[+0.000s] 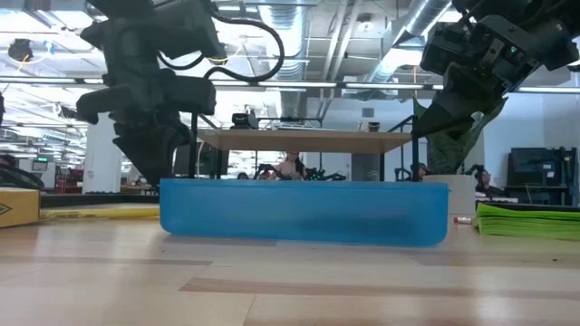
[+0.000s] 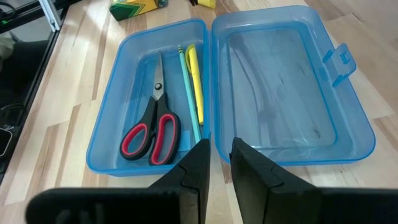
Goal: Pack school essentials
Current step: Put the yellow pen into the blue supply box
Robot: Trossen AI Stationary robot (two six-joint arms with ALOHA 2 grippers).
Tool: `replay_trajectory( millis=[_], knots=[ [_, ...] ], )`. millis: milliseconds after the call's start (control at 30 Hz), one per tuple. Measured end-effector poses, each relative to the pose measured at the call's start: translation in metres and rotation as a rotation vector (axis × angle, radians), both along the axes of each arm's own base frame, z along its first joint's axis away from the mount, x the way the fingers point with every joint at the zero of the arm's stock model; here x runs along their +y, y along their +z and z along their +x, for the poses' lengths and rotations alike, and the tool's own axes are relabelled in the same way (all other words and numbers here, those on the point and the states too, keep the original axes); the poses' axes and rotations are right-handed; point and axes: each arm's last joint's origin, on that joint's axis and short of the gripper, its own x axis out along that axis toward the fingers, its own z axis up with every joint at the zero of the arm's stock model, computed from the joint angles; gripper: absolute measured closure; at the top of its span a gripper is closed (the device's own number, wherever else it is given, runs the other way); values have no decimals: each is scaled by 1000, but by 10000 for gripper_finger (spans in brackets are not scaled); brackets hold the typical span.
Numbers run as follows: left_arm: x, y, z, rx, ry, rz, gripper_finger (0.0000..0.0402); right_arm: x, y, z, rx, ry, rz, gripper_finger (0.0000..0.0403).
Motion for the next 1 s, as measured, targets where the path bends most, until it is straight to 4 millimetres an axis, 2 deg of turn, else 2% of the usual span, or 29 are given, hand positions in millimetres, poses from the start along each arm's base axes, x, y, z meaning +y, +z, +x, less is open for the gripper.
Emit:
replay_trajectory(
  millis=[133,367,467,800,1000],
  knots=[
    [-3,0,1,-19,19,48,401,0,0,0,0,0,0,315],
    [-3,5,14,-193,31,67,401,0,0,0,0,0,0,315],
    [-3,6,15,-206,25,68,401,0,0,0,0,0,0,315],
    [-4,3,-2,-49,8,68,401,0,0,0,0,0,0,315],
    [-1,-5,-24,-77,32,55,387,0,1,0,-10,0,1,315]
  ],
)
